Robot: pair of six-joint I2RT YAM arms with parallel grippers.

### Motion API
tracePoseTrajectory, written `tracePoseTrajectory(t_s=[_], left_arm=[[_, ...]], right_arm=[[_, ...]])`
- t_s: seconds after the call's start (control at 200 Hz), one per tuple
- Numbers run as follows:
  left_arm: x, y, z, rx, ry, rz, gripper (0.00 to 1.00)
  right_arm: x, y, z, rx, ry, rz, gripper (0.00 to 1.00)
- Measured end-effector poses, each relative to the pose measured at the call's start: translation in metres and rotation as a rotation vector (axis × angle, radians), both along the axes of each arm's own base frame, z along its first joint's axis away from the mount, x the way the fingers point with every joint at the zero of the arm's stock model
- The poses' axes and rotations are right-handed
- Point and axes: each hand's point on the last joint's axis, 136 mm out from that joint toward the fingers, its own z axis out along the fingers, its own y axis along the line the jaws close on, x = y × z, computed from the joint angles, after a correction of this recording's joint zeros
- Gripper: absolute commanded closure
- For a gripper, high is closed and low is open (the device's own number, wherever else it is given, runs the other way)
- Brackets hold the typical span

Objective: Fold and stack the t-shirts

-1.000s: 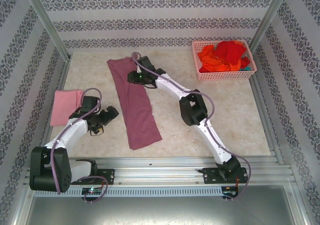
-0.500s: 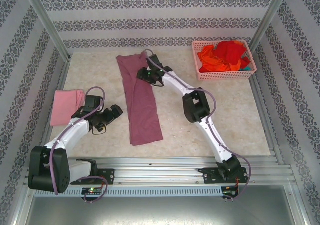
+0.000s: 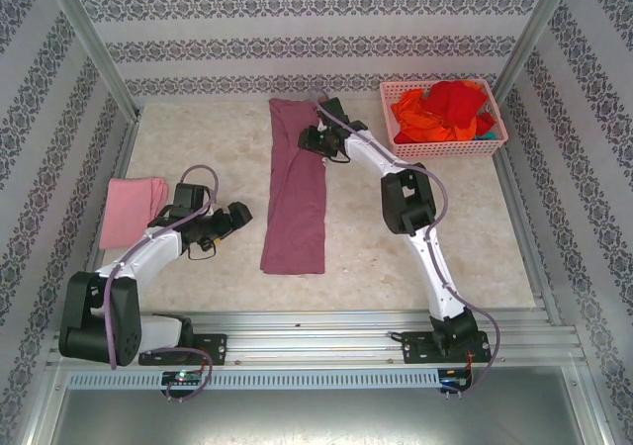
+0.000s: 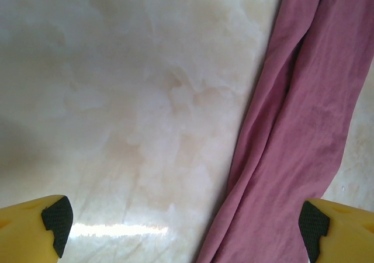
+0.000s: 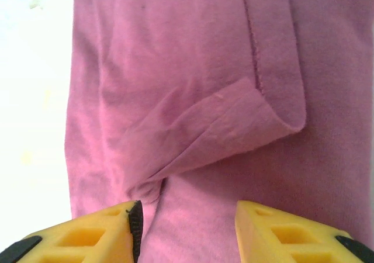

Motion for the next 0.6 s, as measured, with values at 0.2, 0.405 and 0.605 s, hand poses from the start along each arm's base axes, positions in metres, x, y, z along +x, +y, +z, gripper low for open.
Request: tracePoseTrajectory(t_s=[0.2, 0.405, 0.605], left_arm=[[0.019, 0.003, 0.018, 0.068, -0.092, -0.057, 0.00], [0.021, 0.003, 0.040, 0.107, -0.196, -0.111, 0.00], [0.010, 0.008, 0.068, 0.175, -0.349, -0.151, 0.00]], right_arm=[[-0.024, -0.019, 0.043, -0.150, -0.115, 0.072, 0.43], [-0.085, -0.031, 0.063, -0.320, -0.256, 0.189, 0.33], [-0.189, 0.014, 0.063, -0.459, -0.440, 0.586, 0.36]])
